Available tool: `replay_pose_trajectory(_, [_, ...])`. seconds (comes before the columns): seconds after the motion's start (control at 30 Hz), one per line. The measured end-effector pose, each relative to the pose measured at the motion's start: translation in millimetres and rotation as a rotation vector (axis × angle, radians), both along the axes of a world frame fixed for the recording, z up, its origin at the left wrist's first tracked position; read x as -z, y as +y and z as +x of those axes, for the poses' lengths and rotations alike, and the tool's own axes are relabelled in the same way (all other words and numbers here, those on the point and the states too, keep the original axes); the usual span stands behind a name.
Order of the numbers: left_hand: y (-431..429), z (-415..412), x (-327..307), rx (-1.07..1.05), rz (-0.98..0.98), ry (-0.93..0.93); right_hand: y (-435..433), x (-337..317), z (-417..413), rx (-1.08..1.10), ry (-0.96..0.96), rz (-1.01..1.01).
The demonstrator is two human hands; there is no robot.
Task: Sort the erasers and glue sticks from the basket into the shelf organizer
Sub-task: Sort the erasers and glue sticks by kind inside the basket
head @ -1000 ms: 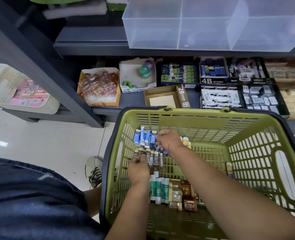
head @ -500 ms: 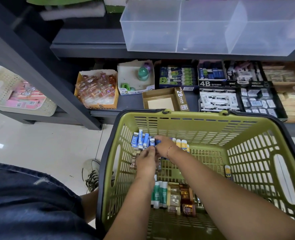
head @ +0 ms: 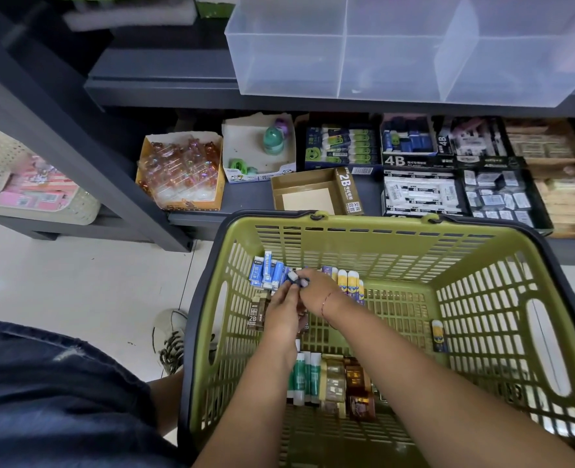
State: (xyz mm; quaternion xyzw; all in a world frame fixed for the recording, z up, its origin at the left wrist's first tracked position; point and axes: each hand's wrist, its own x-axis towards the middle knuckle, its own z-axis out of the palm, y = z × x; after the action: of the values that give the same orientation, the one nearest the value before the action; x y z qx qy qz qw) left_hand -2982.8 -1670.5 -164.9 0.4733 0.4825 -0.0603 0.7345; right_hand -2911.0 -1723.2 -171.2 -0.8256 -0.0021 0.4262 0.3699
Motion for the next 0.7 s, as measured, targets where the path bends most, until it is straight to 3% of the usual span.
replay_pose_trajectory(0.33, [0,3,-2,-0.079,-0.052,-0.052,-3,-6,-8,0.079,0.026,0.025])
replay_pose_trajectory(0.7, [-7,1,-1,-0.063,0.021,-0.034,-3,-21,-25,0.488,0.192,0.316])
